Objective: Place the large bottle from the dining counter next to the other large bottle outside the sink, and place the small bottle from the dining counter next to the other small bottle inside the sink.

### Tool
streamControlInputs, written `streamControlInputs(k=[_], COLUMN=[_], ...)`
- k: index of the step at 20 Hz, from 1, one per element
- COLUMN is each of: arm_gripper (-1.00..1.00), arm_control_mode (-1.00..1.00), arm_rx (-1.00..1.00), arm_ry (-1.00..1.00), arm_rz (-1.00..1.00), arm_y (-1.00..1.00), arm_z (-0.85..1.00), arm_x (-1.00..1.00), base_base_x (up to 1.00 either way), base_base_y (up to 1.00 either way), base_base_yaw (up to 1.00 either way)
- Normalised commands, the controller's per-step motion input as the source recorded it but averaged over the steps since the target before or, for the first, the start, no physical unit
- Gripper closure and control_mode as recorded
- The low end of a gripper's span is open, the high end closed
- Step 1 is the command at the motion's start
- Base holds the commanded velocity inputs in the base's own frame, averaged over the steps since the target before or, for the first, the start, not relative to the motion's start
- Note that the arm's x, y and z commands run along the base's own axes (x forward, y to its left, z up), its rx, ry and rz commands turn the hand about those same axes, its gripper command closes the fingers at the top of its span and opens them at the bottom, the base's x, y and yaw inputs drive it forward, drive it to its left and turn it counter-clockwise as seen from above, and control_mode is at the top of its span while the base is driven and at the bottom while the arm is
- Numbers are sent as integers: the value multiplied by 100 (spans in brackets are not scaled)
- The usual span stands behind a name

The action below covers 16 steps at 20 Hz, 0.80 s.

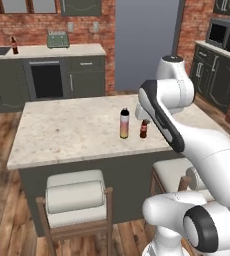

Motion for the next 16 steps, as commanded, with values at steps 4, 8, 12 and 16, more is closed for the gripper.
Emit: streamControlInputs(k=[4,8,12,16], arm_gripper=[-100,-100,-100,-100], arm_control_mode=[100,100,-100,-100], arm_rx=[0,0,0,0], arm_ry=[0,0,0,0], arm_rz=[0,0,0,-1], arm_y=[0,0,0,1], arm_z=[0,0,0,0], arm_x=[0,0,0,15], base_base_x=[94,60,18,0], base_base_y=[2,2,0,0], base_base_yaw=[0,0,0,0])
